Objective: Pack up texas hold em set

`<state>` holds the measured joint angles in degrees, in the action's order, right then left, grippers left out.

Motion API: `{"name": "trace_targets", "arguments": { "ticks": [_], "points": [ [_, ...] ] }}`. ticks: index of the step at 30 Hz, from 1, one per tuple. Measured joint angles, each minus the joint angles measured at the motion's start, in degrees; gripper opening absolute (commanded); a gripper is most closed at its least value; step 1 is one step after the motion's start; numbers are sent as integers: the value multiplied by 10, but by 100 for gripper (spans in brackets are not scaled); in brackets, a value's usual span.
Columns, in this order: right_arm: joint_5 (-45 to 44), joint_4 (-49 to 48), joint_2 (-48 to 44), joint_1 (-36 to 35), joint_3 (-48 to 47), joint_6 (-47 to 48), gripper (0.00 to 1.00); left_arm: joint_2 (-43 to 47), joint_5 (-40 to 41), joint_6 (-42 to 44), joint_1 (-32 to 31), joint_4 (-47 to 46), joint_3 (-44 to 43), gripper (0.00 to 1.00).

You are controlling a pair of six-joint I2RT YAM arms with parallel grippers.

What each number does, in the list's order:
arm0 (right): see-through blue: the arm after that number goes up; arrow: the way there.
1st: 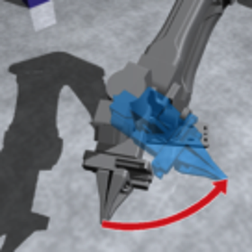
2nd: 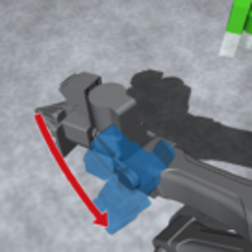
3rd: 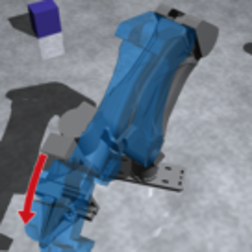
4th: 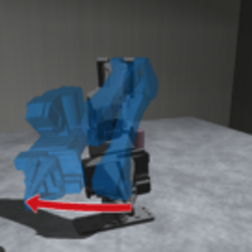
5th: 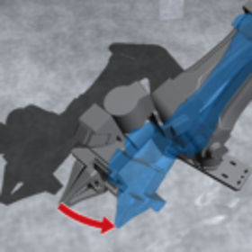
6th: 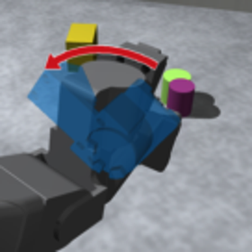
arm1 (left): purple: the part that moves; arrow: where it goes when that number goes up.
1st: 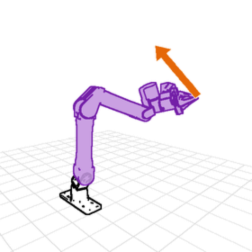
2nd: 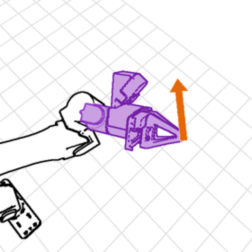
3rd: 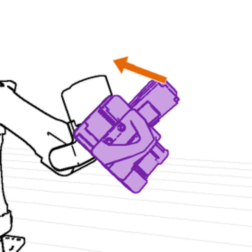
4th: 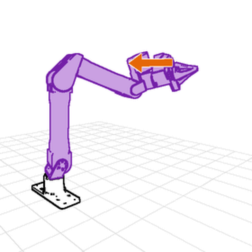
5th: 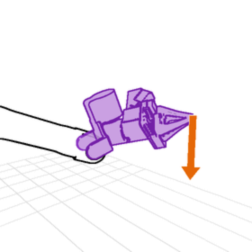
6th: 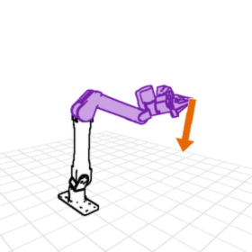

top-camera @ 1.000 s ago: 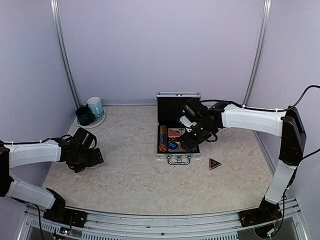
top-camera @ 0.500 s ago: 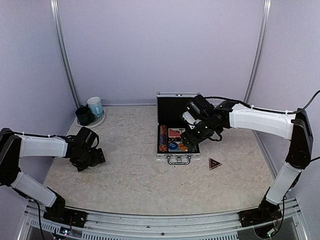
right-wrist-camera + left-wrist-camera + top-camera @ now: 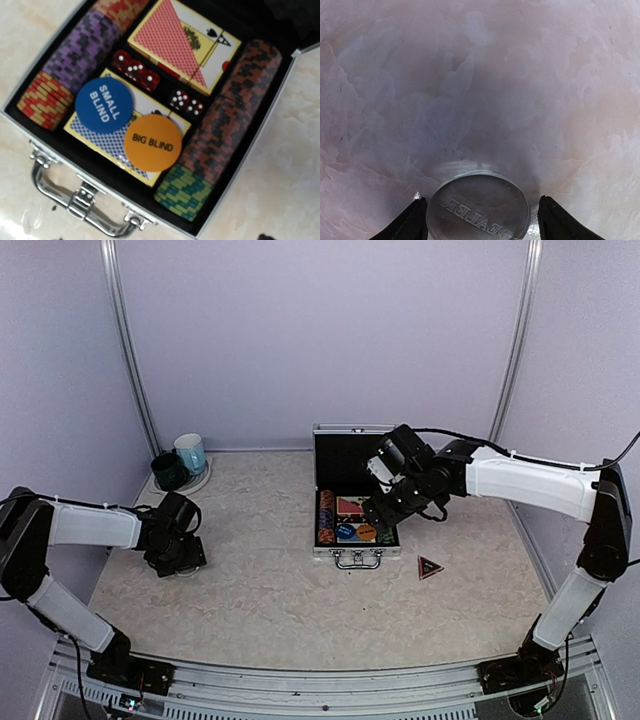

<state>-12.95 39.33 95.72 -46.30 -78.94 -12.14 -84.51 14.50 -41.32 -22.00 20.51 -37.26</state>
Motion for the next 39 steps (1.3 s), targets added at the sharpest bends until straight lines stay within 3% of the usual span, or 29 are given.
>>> {"name": "trace_targets", "arguments": {
  "ticks": [9, 21, 30, 39],
  "points": [
    [-8, -3, -22, -1, 0, 0, 83, -21, 10, 17, 2, -10, -7, 50],
    [-19, -2, -25, -1, 0, -1, 83, -23, -22, 23, -7, 2, -33, 48],
    [-46, 2, -26, 2, 5, -30, 84, -76, -81, 19, -87, 12, -201, 48],
    [-52, 11, -60, 31, 61, -71, 84, -206, -117, 26, -173, -8, -382, 46]
  ]
}}
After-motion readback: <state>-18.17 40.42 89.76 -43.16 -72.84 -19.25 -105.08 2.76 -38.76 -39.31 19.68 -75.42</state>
